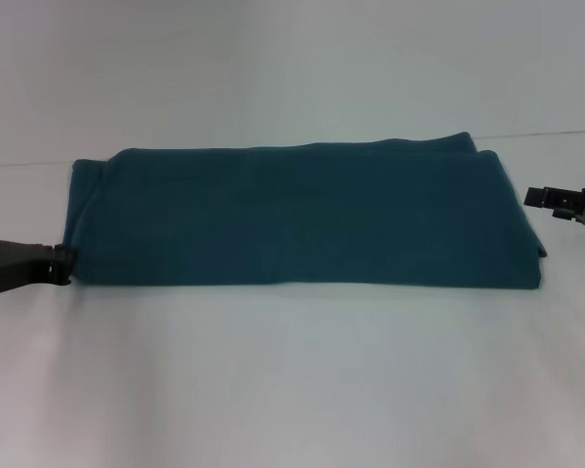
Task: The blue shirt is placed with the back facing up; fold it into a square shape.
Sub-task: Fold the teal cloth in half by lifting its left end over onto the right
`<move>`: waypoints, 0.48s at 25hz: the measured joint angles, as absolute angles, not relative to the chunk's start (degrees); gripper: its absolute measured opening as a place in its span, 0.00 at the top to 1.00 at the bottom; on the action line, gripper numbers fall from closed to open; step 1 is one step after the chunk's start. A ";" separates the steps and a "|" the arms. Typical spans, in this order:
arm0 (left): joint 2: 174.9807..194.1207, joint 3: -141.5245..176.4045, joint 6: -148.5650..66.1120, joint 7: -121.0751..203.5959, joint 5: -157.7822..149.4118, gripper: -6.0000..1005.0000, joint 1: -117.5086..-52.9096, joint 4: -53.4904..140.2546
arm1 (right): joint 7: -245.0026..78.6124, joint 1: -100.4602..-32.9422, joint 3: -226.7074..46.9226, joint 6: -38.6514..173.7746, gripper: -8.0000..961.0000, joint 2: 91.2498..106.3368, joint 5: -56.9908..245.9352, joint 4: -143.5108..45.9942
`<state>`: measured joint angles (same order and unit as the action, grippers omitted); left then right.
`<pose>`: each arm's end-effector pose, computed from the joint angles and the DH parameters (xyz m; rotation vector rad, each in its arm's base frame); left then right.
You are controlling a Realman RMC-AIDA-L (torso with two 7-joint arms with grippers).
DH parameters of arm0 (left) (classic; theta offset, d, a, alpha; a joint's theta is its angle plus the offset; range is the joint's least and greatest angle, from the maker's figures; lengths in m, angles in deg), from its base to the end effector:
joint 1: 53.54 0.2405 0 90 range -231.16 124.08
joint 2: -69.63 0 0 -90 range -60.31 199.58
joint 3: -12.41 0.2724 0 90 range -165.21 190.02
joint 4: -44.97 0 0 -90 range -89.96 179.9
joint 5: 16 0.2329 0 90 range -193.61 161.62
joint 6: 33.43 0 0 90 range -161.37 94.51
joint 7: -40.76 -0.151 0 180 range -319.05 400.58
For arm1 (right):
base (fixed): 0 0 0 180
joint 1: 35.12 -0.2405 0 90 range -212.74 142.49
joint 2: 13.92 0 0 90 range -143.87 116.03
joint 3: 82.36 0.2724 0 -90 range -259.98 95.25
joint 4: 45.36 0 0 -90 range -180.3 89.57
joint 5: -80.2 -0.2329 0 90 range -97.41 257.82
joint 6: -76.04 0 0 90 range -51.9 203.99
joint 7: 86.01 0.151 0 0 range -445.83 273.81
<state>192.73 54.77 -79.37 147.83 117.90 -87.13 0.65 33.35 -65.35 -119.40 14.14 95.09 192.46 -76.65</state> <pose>-0.3329 0.4378 -0.0003 -2.0986 -0.9766 -0.1428 0.3767 0.4134 0.0750 -1.8888 1.5125 0.6476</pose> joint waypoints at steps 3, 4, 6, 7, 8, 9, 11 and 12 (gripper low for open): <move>192.75 54.78 -79.29 148.07 117.90 0.91 -87.01 0.60 | 33.36 -65.35 -119.35 14.16 0.29 95.00 192.48 -76.55; 192.75 54.77 -79.32 148.23 117.90 0.92 -86.89 0.45 | 33.42 -65.35 -119.35 14.18 0.29 94.90 192.48 -76.45; 192.76 54.77 -79.40 148.35 117.90 0.94 -86.80 0.34 | 34.03 -65.37 -119.55 14.18 0.29 94.67 192.90 -76.23; 192.76 54.68 -79.89 148.52 117.90 0.96 -86.64 0.20 | 34.75 -65.40 -119.69 14.18 0.29 94.59 193.51 -76.18; 192.76 54.65 -80.02 148.54 117.90 0.96 -86.61 0.18 | 35.40 -65.48 -119.74 14.19 0.29 94.55 194.35 -76.17; 192.74 54.63 -80.38 148.58 117.95 0.96 -86.55 0.16 | 36.32 -65.63 -119.76 14.18 0.29 94.54 195.66 -76.20; 192.70 54.59 -80.99 148.80 118.27 0.96 -86.49 0.05 | 37.98 -65.96 -119.69 14.18 0.29 94.54 198.07 -76.35; 192.70 54.61 -81.21 149.04 118.60 0.96 -86.44 -0.07 | 38.72 -66.17 -119.68 14.19 0.29 94.54 199.25 -76.39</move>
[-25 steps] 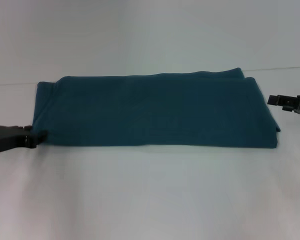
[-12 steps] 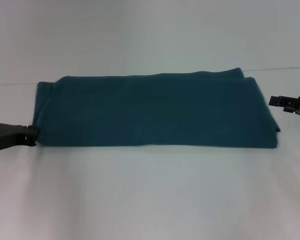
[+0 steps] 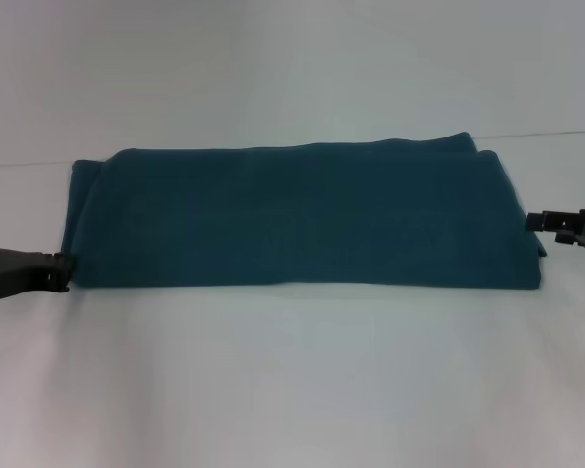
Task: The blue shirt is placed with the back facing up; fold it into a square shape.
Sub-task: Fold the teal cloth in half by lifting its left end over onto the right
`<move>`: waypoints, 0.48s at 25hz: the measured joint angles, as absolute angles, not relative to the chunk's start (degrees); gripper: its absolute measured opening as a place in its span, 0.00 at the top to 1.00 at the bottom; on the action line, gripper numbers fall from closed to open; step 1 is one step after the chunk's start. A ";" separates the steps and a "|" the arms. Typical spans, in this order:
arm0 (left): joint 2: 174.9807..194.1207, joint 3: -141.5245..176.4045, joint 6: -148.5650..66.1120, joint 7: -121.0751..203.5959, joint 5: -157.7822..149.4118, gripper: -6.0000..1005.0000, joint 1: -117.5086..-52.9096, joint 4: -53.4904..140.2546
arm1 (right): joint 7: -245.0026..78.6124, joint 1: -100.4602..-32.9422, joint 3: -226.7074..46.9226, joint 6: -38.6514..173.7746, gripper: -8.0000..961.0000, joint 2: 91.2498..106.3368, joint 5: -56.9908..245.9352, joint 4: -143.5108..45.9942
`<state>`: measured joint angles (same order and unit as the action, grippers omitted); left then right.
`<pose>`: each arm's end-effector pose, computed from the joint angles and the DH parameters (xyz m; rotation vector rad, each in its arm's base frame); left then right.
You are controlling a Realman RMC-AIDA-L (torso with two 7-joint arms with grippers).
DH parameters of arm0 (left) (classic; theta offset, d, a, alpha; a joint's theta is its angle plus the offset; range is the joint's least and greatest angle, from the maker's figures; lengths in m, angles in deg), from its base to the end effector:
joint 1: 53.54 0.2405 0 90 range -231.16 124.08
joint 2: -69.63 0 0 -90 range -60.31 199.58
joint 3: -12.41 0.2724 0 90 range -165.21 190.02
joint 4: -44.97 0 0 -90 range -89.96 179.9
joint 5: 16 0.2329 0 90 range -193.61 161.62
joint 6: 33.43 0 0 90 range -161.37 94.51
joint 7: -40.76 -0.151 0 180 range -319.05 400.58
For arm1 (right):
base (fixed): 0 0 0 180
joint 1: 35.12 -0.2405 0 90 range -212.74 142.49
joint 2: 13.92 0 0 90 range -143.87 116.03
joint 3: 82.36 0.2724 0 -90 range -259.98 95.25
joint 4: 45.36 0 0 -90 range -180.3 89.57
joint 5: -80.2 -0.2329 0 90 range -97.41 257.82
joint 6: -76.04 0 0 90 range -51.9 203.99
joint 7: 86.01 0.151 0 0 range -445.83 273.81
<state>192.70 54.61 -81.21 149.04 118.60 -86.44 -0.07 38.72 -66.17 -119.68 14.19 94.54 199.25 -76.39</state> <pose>-0.3358 0.4324 0.0002 -2.1086 -1.0055 -0.1421 0.3835 0.4107 0.0707 -1.8852 1.5929 0.5357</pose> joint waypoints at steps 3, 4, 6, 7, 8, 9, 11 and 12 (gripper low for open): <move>192.69 55.02 -81.65 149.78 119.12 0.96 -86.20 -0.80 | 39.62 -66.55 -119.80 14.92 0.29 94.73 200.94 -76.13; 192.68 55.11 -81.81 149.87 119.15 0.96 -86.13 -1.03 | 39.77 -66.68 -119.87 15.33 0.29 94.84 201.33 -75.95; 192.68 55.19 -82.27 149.97 119.17 0.96 -86.02 -1.46 | 40.11 -66.88 -119.96 16.05 0.29 95.09 202.19 -75.74; 192.68 55.16 -82.58 150.01 119.18 0.96 -85.97 -1.69 | 40.29 -67.03 -120.02 16.56 0.29 95.49 202.85 -75.68; 192.66 55.11 -82.76 150.07 119.18 0.96 -85.93 -1.85 | 40.29 -67.03 -120.02 16.56 0.29 95.49 202.85 -75.68; 192.63 55.08 -82.86 150.13 119.18 0.96 -85.90 -1.92 | 40.30 -67.04 -120.08 16.75 0.29 95.64 202.90 -75.66; 192.54 55.06 -82.91 150.31 119.18 0.96 -85.86 -2.02 | 40.29 -67.06 -120.21 16.92 0.29 95.92 202.97 -75.61; 192.49 55.08 -82.91 150.37 119.18 0.96 -85.85 -2.02 | 40.28 -67.05 -120.36 16.96 0.29 96.04 202.97 -75.60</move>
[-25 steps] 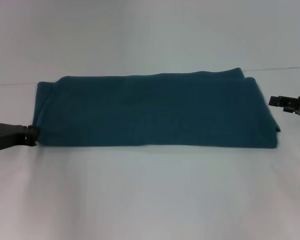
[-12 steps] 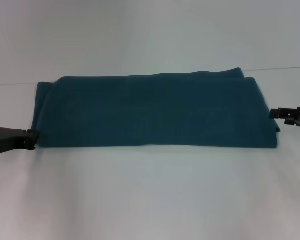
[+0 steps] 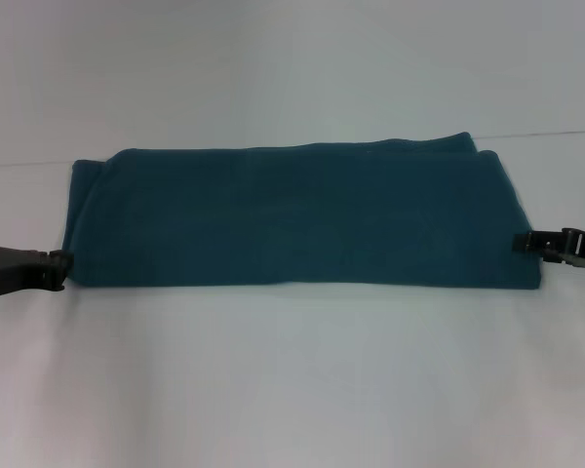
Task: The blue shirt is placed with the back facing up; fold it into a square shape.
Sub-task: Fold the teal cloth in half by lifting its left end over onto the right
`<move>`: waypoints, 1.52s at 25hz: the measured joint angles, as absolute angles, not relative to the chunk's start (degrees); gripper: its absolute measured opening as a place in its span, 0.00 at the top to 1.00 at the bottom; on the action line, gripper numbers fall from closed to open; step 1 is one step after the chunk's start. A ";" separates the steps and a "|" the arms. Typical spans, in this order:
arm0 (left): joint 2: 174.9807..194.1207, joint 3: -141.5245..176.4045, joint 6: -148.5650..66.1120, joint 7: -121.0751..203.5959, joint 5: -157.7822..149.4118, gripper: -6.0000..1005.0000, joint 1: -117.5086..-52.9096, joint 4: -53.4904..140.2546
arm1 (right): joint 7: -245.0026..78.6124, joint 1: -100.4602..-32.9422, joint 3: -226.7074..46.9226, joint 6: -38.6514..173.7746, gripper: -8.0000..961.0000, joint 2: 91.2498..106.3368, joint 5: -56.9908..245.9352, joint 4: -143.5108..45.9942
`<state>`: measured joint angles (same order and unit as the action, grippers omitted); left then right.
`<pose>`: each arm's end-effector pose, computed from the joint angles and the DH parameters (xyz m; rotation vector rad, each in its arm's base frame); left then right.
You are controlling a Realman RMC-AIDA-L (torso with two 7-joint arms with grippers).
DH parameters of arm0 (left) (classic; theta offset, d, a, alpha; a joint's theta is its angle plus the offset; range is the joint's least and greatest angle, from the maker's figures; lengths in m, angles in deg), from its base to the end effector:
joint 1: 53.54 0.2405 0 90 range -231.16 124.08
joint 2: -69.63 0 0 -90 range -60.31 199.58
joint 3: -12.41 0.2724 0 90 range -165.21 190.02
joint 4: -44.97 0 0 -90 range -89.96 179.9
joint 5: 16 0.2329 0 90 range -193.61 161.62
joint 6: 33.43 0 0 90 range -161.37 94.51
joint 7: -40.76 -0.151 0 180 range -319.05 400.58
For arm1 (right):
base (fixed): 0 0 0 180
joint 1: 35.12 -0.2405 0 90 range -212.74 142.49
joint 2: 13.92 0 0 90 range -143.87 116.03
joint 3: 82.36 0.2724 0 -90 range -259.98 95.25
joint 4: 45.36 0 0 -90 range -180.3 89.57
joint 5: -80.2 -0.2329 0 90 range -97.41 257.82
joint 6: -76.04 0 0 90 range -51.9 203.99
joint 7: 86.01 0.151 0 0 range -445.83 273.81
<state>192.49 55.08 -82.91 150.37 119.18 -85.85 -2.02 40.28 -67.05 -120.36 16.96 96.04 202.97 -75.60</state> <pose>-0.3343 0.4314 0.0070 -2.1146 -1.0044 -0.1400 0.3853 0.4107 0.0518 -1.8790 1.6197 0.4609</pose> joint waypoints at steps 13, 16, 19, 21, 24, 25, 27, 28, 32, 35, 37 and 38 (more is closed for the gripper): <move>192.32 54.94 -82.76 150.76 119.27 0.96 -85.88 -2.14 | 39.89 -67.06 -122.52 19.65 0.29 97.00 202.98 -74.21; 192.33 54.94 -82.72 150.81 119.37 0.96 -85.90 -2.14 | 39.74 -67.08 -122.58 19.68 0.29 97.11 202.98 -74.19; 192.33 55.04 -82.59 151.30 120.11 0.96 -86.07 -2.14 | 39.71 -67.12 -122.60 19.63 0.29 97.13 202.98 -74.19; 192.33 55.15 -82.45 151.62 120.47 0.96 -86.14 -2.14 | 39.71 -67.18 -122.61 19.55 0.29 97.14 202.98 -74.28; 192.33 55.12 -82.39 151.67 120.58 0.96 -86.20 -2.14 | 39.69 -67.21 -122.53 19.42 0.35 97.20 202.95 -74.53; 192.33 55.10 -82.39 151.67 120.58 0.96 -86.22 -2.14 | 39.69 -67.26 -122.49 19.37 0.37 97.22 202.93 -74.60; 192.33 55.10 -82.38 151.68 120.58 0.96 -86.27 -2.14 | 39.67 -67.31 -122.59 19.34 0.41 97.22 202.93 -74.64; 192.33 55.11 -82.38 151.68 120.58 0.96 -86.29 -2.14 | 39.66 -67.34 -122.74 19.31 0.43 97.22 202.93 -74.66; 192.33 55.17 -82.38 151.68 120.58 0.96 -86.41 -2.07 | 39.59 -67.38 -123.73 19.16 0.53 97.22 202.99 -74.92; 192.33 55.09 -82.38 151.68 120.58 0.96 -86.44 -2.05 | 39.53 -67.21 -123.57 18.72 0.65 97.15 202.87 -75.54; 192.33 55.02 -82.38 151.68 120.58 0.95 -86.44 -2.05 | 39.49 -67.06 -123.45 18.31 0.74 97.11 202.81 -75.90; 192.33 55.02 -82.38 151.68 120.58 0.95 -86.44 -2.05 | 39.47 -67.01 -123.42 18.19 0.78 97.11 202.79 -76.01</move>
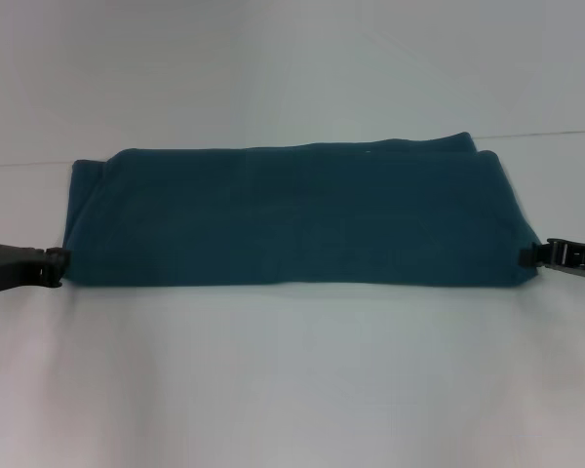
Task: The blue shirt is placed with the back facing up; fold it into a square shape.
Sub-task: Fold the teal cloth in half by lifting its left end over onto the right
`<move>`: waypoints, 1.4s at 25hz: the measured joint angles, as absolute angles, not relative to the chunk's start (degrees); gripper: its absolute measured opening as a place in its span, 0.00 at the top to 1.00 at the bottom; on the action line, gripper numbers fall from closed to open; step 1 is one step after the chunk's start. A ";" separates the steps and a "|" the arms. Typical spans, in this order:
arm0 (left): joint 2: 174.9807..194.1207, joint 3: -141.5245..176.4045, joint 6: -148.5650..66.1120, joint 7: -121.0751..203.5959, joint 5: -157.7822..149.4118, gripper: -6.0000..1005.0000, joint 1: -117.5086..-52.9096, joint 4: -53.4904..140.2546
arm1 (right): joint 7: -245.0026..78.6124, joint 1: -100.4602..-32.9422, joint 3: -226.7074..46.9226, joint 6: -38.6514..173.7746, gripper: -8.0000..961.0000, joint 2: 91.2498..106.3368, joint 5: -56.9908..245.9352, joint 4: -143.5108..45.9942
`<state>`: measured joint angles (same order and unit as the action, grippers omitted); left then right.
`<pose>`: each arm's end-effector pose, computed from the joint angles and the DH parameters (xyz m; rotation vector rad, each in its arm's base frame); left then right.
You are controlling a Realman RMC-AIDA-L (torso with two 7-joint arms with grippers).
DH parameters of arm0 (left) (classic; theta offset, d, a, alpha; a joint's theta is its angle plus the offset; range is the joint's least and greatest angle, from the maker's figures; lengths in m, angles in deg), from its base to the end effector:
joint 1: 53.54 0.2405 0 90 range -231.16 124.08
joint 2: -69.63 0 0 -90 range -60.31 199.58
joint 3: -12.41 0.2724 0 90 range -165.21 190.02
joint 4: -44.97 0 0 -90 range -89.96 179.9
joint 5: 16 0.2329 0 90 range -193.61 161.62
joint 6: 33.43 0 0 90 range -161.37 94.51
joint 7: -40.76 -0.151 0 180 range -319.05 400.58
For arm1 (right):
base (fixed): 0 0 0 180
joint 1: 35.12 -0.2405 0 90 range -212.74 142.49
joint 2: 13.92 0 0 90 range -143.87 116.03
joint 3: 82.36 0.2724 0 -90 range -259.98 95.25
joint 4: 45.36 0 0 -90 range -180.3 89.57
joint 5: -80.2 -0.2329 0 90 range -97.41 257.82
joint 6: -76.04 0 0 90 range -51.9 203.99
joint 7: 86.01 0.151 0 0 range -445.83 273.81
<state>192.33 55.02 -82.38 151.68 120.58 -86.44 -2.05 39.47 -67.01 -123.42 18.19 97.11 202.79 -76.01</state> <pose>-0.3335 0.4348 0.0093 -2.1040 -1.0058 -0.1247 0.3810 0.4104 0.0381 -1.9232 1.5917 0.4146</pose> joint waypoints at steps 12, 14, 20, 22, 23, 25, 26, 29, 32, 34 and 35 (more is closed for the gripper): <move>192.24 54.87 -82.29 151.68 120.58 0.94 -86.21 -2.18 | 38.87 -67.07 -123.12 17.91 0.98 97.17 202.54 -76.50; 192.24 54.73 -82.29 151.68 120.58 0.93 -85.96 -2.53 | 38.87 -67.03 -122.90 17.94 0.98 97.17 202.50 -76.50; 192.24 54.63 -82.71 152.22 120.58 0.92 -85.68 -3.21 | 38.81 -66.93 -122.53 18.00 0.98 97.16 202.45 -76.47; 192.24 54.79 -82.81 152.76 120.58 0.92 -85.66 -3.34 | 38.80 -66.93 -122.53 18.05 0.98 97.16 202.45 -76.47; 192.24 54.86 -82.88 152.91 120.58 0.92 -85.67 -3.36 | 38.79 -66.92 -122.53 18.06 0.98 97.16 202.45 -76.47; 192.26 54.92 -82.97 153.01 120.58 0.92 -85.66 -3.38 | 38.80 -66.87 -122.53 18.06 0.98 97.16 202.45 -76.47; 192.30 54.90 -82.97 153.01 120.58 0.91 -85.66 -3.38 | 38.79 -66.87 -122.53 18.06 0.98 97.16 202.45 -76.47; 192.48 55.07 -82.66 152.99 120.58 0.88 -85.67 -3.30 | 38.78 -66.87 -122.53 18.05 0.98 97.16 202.45 -76.47; 192.59 55.25 -82.53 152.72 120.58 0.80 -85.75 -2.98 | 38.68 -66.89 -122.53 18.01 0.98 97.16 202.45 -76.47; 192.64 55.36 -82.45 152.62 120.58 0.75 -85.88 -2.78 | 38.65 -66.91 -122.53 17.97 0.98 97.16 202.45 -76.47; 192.65 55.52 -82.39 152.59 120.58 0.70 -85.98 -2.61 | 38.64 -66.91 -122.53 17.96 0.98 97.16 202.45 -76.47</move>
